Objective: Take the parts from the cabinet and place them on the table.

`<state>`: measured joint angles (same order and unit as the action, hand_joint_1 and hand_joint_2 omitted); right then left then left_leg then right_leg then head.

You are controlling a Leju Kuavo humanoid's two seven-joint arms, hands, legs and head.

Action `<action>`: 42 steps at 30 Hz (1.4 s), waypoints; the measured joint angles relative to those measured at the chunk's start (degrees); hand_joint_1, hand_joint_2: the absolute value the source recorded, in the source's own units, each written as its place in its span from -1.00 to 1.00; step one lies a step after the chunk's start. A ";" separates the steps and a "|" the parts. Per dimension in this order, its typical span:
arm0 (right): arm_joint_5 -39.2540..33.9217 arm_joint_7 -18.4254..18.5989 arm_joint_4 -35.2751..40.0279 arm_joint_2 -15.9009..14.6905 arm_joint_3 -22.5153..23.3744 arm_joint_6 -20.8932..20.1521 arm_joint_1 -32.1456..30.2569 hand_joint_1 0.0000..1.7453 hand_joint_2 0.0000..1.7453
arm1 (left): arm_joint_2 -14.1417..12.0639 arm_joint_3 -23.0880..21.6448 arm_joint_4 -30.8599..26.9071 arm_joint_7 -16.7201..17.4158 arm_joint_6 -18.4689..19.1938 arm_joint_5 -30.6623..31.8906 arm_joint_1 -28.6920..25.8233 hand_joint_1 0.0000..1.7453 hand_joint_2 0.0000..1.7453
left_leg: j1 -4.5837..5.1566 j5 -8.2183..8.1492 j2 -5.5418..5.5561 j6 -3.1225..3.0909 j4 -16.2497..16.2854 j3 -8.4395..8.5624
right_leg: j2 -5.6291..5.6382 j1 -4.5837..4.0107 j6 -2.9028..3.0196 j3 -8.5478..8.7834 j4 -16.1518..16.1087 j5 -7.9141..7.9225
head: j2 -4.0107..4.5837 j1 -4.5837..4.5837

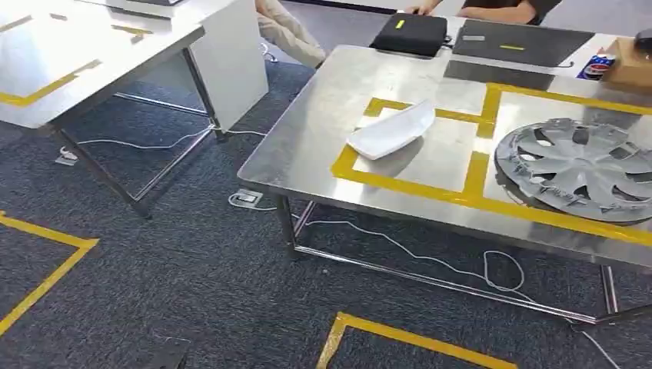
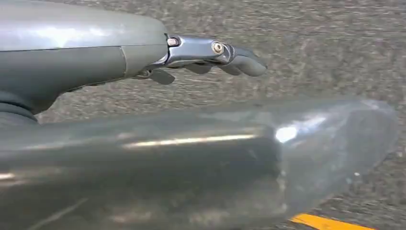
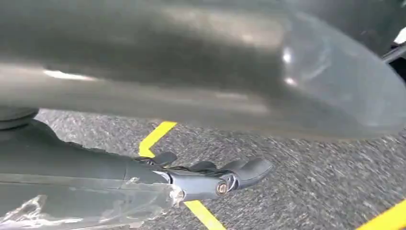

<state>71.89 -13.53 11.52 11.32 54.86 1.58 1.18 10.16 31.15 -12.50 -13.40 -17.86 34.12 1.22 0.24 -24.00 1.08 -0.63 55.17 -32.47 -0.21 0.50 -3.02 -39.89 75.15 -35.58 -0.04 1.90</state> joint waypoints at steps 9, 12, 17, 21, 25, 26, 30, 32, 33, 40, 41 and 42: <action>6.27 3.02 0.00 -0.35 -3.61 -2.95 1.88 -1.00 -1.00 | -1.48 0.26 -0.91 9.04 3.36 -4.48 8.40 -1.00 -1.00 | 0.10 6.98 6.24 1.97 -0.50 -5.51 | 3.42 -1.46 2.40 13.70 -18.89 5.28 | -0.02 -0.33; 6.45 3.30 -0.07 -0.46 -4.31 -2.95 2.22 -1.00 -1.00 | -2.21 0.41 -1.35 9.60 3.45 -4.46 10.05 -1.00 -1.00 | -0.07 0.27 0.96 2.65 3.60 -7.13 | 1.66 -0.85 3.77 11.85 -19.37 7.76 | -0.02 0.42; 6.91 3.43 -0.07 -0.85 -5.18 -2.97 1.74 -1.00 -1.00 | -2.45 0.52 -1.48 8.85 3.39 -4.57 10.80 -1.00 -1.00 | -1.24 -4.61 -0.37 4.48 18.27 -8.61 | -2.79 -0.84 3.22 7.60 -19.00 11.01 | 0.00 0.50; 6.95 3.35 -0.07 -1.05 -5.60 -2.97 1.79 -1.00 -1.00 | -2.21 0.57 -1.66 8.66 3.41 -4.66 11.20 -1.00 -1.00 | -1.85 -2.83 -5.66 5.18 2.71 4.92 | -5.66 -0.99 1.92 4.93 -17.57 12.34 | 0.00 0.69; 7.17 3.10 -0.07 -1.14 -6.06 -3.04 1.92 -1.00 -1.00 | -2.58 0.81 -1.79 8.53 3.41 -4.66 10.99 -1.00 -1.00 | -0.49 -3.41 -3.71 2.00 0.17 3.83 | -8.36 -0.01 0.29 3.96 -17.17 14.18 | 0.00 0.51; 7.21 3.08 -0.09 -1.14 -6.27 -3.06 1.93 -1.00 -1.00 | -2.51 0.89 -1.79 8.53 3.47 -4.74 10.72 -1.00 -1.00 | -0.58 -2.79 -3.27 1.15 0.08 3.47 | -5.85 0.39 -0.17 3.52 -16.44 12.60 | 0.00 0.44; 7.39 3.02 -0.13 -1.14 -6.43 -3.21 1.26 -1.00 -1.00 | -2.73 1.09 -1.79 8.35 4.18 -4.83 11.11 -1.00 -1.00 | -0.17 0.16 -0.19 0.01 0.13 0.02 | -0.02 0.00 -0.08 -0.27 -1.47 1.17 | 0.00 0.18; 7.45 2.97 -0.13 -1.18 -6.45 -3.21 1.43 -1.00 -1.00 | -2.73 1.11 -1.79 8.35 4.74 -4.81 10.86 -1.00 -1.00 | 0.06 1.74 1.23 0.02 0.16 -1.96 | 0.09 -0.47 0.58 1.11 -0.26 2.92 | -0.02 0.20; 7.50 2.95 -0.13 -1.25 -6.47 -3.24 1.51 -1.00 -1.00 | -2.73 1.13 -1.79 8.37 5.18 -4.83 10.84 -1.00 -1.00 | 0.06 2.58 2.06 0.13 0.17 -2.96 | 0.27 -0.68 1.02 3.38 -2.88 5.28 | -0.02 0.26; 8.11 2.47 -0.13 -1.70 -6.80 -3.87 1.74 -1.00 -1.00 | -2.91 1.20 -1.81 8.42 9.25 -5.14 10.79 -1.00 -1.00 | -0.05 6.45 6.87 2.01 -0.28 -5.44 | 3.76 -0.73 2.60 13.73 -19.03 5.19 | -0.02 0.16; 8.20 2.40 -0.15 -1.75 -6.86 -4.02 1.86 -1.00 -1.00 | -2.84 1.20 -1.81 8.44 9.57 -5.20 10.60 -1.00 -1.00 | -0.03 5.70 4.77 1.92 0.25 -5.72 | 2.86 -0.55 3.02 13.39 -19.16 5.85 | -0.02 0.20; 8.24 2.36 -0.15 -1.75 -6.91 -4.07 1.83 -1.00 -1.00 | -2.89 1.20 -1.81 8.64 9.73 -5.20 10.61 -1.00 -1.00 | 0.07 2.76 2.28 2.12 1.99 -6.51 | 2.33 -0.58 3.41 12.98 -19.17 6.30 | -0.02 0.50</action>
<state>80.13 -11.17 11.37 9.57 47.95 -2.49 3.01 7.28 32.35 -14.32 -4.76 -8.13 28.92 11.82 0.30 -21.24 3.35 1.50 57.16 -38.97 2.11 -0.08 0.39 -26.91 55.99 -29.27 -0.07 2.40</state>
